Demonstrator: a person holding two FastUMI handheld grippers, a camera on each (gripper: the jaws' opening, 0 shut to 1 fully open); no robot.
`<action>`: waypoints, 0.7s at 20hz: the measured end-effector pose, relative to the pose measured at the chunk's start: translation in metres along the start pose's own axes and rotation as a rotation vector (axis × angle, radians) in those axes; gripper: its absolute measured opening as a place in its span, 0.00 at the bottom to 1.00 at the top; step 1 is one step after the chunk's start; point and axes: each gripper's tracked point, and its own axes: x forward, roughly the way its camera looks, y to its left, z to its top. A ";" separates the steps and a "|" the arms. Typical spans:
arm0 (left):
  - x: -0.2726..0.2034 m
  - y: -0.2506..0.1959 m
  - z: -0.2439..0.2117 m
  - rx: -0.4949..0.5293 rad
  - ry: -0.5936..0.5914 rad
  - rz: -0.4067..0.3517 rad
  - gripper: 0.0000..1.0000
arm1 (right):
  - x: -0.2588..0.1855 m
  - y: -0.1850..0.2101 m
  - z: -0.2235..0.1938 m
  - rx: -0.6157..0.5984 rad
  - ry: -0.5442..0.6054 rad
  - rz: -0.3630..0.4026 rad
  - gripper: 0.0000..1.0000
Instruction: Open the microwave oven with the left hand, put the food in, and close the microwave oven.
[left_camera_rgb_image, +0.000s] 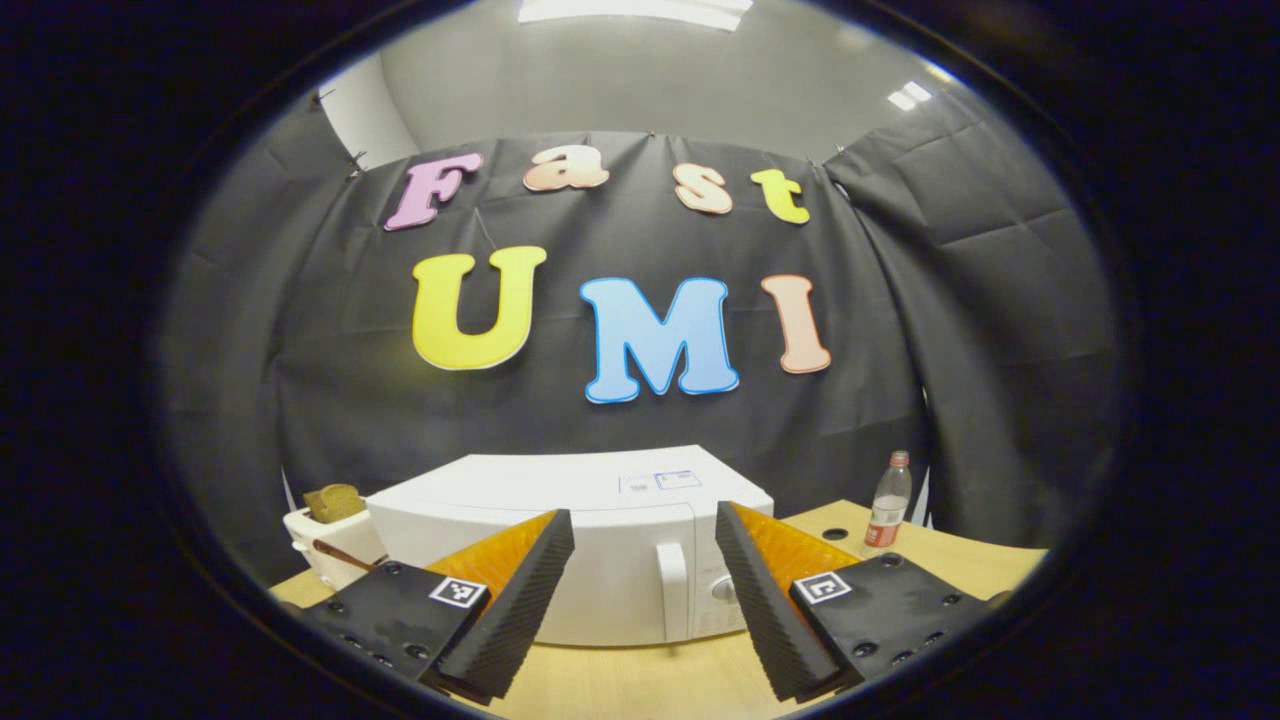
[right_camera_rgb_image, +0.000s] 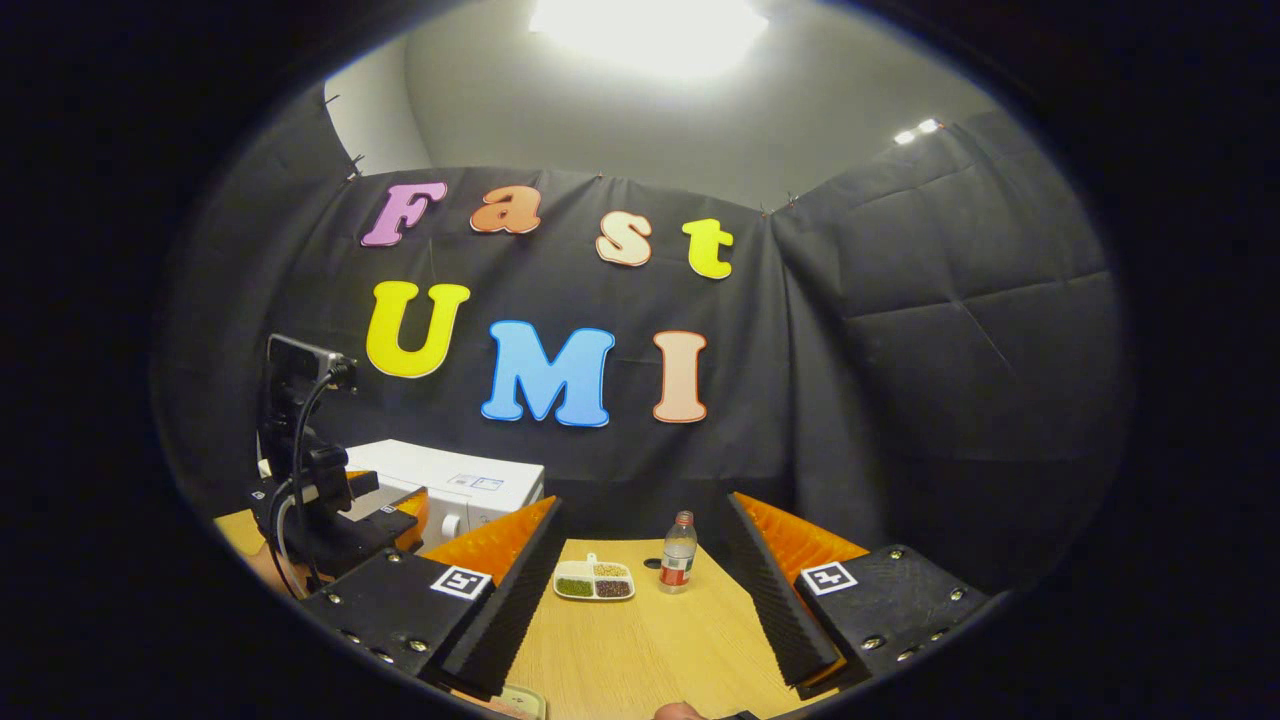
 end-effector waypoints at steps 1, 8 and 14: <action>0.008 -0.003 -0.012 -0.001 0.017 -0.012 0.96 | 0.001 -0.001 -0.001 -0.009 0.003 -0.016 0.96; 0.055 -0.015 -0.076 -0.011 0.125 -0.044 0.96 | 0.002 -0.002 -0.010 -0.044 0.044 -0.108 0.97; 0.077 -0.028 -0.111 0.004 0.174 -0.054 0.77 | -0.004 -0.009 -0.014 -0.100 0.056 -0.167 0.97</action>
